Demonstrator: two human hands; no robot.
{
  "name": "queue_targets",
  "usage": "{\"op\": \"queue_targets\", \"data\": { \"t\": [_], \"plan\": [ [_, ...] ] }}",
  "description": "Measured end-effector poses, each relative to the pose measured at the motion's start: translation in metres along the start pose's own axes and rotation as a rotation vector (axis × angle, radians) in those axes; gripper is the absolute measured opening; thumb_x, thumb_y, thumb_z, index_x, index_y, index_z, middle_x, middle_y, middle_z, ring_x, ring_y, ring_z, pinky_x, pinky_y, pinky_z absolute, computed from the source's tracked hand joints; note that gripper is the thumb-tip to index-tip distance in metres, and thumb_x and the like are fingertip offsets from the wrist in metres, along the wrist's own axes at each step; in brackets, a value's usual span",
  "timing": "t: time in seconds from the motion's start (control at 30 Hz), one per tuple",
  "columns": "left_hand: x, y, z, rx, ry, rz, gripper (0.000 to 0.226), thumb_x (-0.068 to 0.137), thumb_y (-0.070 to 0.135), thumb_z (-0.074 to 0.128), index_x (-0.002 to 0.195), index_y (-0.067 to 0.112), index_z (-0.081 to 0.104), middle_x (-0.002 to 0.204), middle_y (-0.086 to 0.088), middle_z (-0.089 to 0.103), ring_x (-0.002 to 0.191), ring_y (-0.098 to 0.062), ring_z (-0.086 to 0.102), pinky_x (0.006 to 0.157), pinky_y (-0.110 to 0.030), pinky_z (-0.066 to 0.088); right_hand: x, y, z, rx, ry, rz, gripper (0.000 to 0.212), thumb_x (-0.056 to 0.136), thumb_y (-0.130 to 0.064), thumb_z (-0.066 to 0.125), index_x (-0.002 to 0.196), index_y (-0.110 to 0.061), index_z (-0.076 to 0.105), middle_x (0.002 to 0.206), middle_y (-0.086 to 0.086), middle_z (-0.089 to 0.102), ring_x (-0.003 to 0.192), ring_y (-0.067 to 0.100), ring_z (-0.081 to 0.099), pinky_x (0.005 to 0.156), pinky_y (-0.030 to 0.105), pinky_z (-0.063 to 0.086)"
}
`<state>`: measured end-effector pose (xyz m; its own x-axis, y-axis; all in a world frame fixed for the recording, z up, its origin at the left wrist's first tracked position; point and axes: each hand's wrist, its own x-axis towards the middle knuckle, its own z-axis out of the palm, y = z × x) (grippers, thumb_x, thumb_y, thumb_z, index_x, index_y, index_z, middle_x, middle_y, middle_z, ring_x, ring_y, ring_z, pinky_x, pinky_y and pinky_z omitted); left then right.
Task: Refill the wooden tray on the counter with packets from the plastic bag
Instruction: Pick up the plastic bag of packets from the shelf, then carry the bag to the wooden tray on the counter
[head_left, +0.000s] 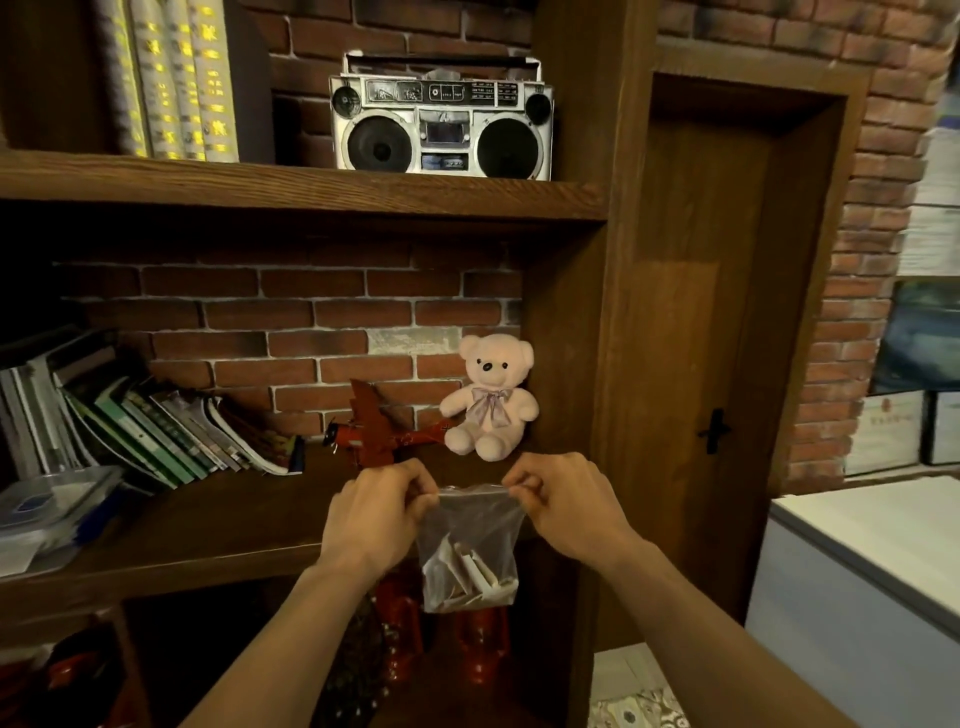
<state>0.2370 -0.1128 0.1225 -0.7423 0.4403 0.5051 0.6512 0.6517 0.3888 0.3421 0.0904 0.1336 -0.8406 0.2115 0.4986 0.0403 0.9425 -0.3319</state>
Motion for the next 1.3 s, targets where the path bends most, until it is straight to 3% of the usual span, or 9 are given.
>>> {"op": "queue_targets", "data": {
  "t": [0.13, 0.3, 0.57, 0.7, 0.8, 0.93, 1.03, 1.17, 1.3],
  "plan": [
    [-0.002, -0.002, 0.000, -0.030, -0.024, 0.038, 0.011, 0.092, 0.038, 0.068, 0.086, 0.040, 0.060, 0.080, 0.018, 0.066, 0.082, -0.010, 0.065, 0.075, -0.041, 0.057, -0.013, -0.010, -0.008, -0.033, 0.009, 0.049, 0.012, 0.092, -0.023, 0.065, 0.095, -0.033, 0.069, 0.084, -0.018, 0.071, 0.079, 0.007, 0.067, 0.074, 0.040, 0.059],
    [0.001, 0.017, 0.013, -0.071, -0.052, 0.127, 0.011, 0.091, 0.041, 0.069, 0.085, 0.040, 0.060, 0.076, 0.019, 0.064, 0.076, -0.007, 0.063, 0.068, -0.037, 0.055, -0.035, -0.001, -0.026, -0.084, -0.002, 0.126, 0.013, 0.096, -0.024, 0.064, 0.103, -0.034, 0.069, 0.093, -0.015, 0.073, 0.081, 0.005, 0.067, 0.076, 0.038, 0.061],
    [-0.005, 0.105, 0.060, -0.209, -0.142, 0.326, 0.010, 0.089, 0.041, 0.069, 0.085, 0.042, 0.060, 0.075, 0.023, 0.063, 0.071, -0.001, 0.061, 0.060, -0.031, 0.052, -0.106, 0.053, -0.086, -0.153, 0.044, 0.353, 0.022, 0.093, -0.018, 0.065, 0.092, -0.039, 0.065, 0.088, -0.018, 0.067, 0.082, 0.001, 0.063, 0.071, 0.022, 0.051],
    [-0.018, 0.178, 0.081, -0.291, -0.201, 0.423, 0.009, 0.092, 0.039, 0.069, 0.085, 0.042, 0.063, 0.080, 0.024, 0.065, 0.075, 0.001, 0.061, 0.062, -0.028, 0.053, -0.156, 0.083, -0.133, -0.268, 0.105, 0.446, 0.015, 0.093, -0.022, 0.066, 0.095, -0.037, 0.067, 0.092, -0.016, 0.068, 0.080, 0.003, 0.060, 0.068, 0.020, 0.045],
    [-0.035, 0.245, 0.100, -0.342, -0.248, 0.518, 0.009, 0.092, 0.038, 0.069, 0.087, 0.042, 0.063, 0.083, 0.025, 0.065, 0.077, 0.004, 0.060, 0.060, -0.020, 0.046, -0.205, 0.101, -0.179, -0.328, 0.165, 0.553, 0.012, 0.094, -0.026, 0.067, 0.100, -0.036, 0.069, 0.098, -0.012, 0.072, 0.084, 0.009, 0.064, 0.074, 0.028, 0.055],
    [-0.075, 0.349, 0.117, -0.433, -0.317, 0.633, 0.007, 0.091, 0.039, 0.070, 0.088, 0.039, 0.065, 0.088, 0.021, 0.067, 0.083, -0.003, 0.064, 0.069, -0.029, 0.056, -0.286, 0.123, -0.248, -0.467, 0.186, 0.664, 0.013, 0.096, -0.028, 0.062, 0.103, -0.035, 0.070, 0.098, -0.011, 0.074, 0.084, 0.010, 0.065, 0.077, 0.035, 0.058],
    [-0.112, 0.422, 0.127, -0.489, -0.337, 0.720, 0.008, 0.089, 0.036, 0.074, 0.087, 0.038, 0.066, 0.084, 0.022, 0.065, 0.078, 0.001, 0.060, 0.065, -0.022, 0.049, -0.351, 0.134, -0.295, -0.527, 0.238, 0.742, 0.014, 0.095, -0.026, 0.061, 0.102, -0.034, 0.070, 0.095, -0.011, 0.075, 0.084, 0.009, 0.067, 0.076, 0.035, 0.058],
    [-0.165, 0.506, 0.133, -0.548, -0.399, 0.820, 0.008, 0.087, 0.036, 0.076, 0.085, 0.038, 0.068, 0.079, 0.020, 0.068, 0.076, 0.001, 0.062, 0.067, -0.026, 0.051, -0.432, 0.143, -0.349, -0.578, 0.277, 0.850, 0.015, 0.094, -0.025, 0.065, 0.105, -0.033, 0.070, 0.098, -0.010, 0.074, 0.087, 0.011, 0.068, 0.078, 0.033, 0.056],
    [-0.225, 0.578, 0.134, -0.596, -0.464, 0.938, 0.013, 0.089, 0.037, 0.074, 0.082, 0.041, 0.064, 0.076, 0.021, 0.064, 0.072, 0.004, 0.059, 0.057, -0.020, 0.042, -0.511, 0.145, -0.392, -0.647, 0.324, 0.970, 0.013, 0.093, -0.027, 0.066, 0.104, -0.033, 0.071, 0.098, -0.009, 0.075, 0.087, 0.012, 0.068, 0.078, 0.033, 0.057]
  ]
}}
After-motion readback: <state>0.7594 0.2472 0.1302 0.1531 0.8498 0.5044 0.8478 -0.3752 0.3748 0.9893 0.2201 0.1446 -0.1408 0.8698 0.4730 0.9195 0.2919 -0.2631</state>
